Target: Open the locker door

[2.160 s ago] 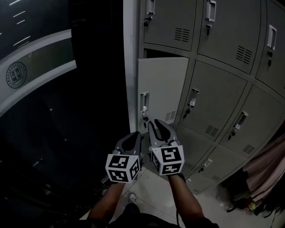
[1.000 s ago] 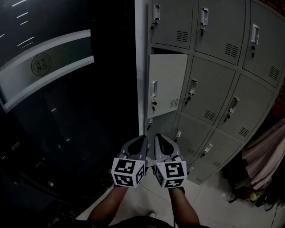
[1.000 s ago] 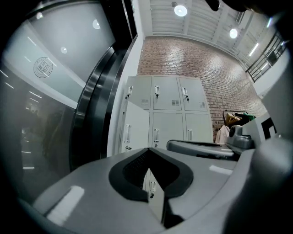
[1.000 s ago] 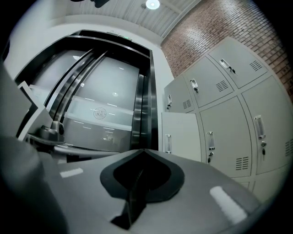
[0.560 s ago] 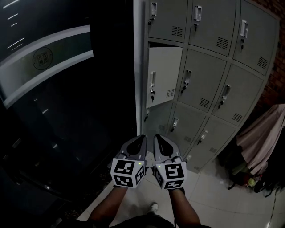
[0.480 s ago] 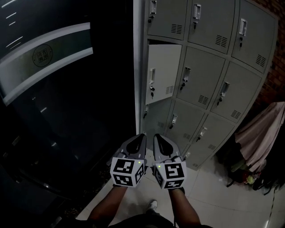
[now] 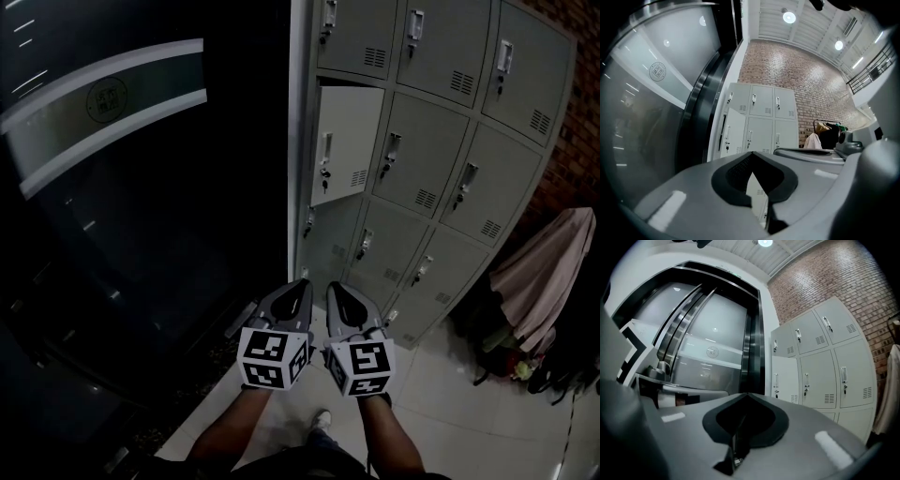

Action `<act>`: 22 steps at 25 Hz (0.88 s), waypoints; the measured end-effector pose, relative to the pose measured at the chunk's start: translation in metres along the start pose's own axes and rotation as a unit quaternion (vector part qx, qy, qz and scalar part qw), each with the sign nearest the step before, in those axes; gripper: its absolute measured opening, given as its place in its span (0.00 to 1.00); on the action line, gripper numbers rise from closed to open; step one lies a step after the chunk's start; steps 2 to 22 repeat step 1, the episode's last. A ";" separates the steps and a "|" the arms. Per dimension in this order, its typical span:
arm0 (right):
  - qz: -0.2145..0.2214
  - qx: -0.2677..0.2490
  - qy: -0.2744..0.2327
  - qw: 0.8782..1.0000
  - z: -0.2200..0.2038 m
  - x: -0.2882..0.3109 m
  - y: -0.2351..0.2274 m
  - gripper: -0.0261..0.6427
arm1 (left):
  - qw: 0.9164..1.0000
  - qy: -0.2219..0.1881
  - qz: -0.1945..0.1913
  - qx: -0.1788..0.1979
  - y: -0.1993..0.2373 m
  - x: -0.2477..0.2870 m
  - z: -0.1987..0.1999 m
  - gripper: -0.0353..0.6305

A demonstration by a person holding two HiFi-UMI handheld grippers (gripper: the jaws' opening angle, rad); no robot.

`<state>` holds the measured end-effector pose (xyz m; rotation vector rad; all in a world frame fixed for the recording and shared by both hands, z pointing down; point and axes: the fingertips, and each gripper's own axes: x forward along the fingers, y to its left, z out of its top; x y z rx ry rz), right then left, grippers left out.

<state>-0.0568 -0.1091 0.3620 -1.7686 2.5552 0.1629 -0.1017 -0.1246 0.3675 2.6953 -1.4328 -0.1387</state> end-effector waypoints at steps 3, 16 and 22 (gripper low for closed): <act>0.001 0.000 0.001 1.000 -0.001 -0.002 0.004 0.04 | 1.000 0.001 0.000 0.000 0.000 -0.004 -0.001 0.06; 0.001 0.000 0.001 1.000 -0.001 -0.002 0.004 0.04 | 1.000 0.001 0.000 0.000 0.000 -0.004 -0.001 0.06; 0.001 0.000 0.001 1.000 -0.001 -0.002 0.004 0.04 | 1.000 0.001 0.000 0.000 0.000 -0.004 -0.001 0.06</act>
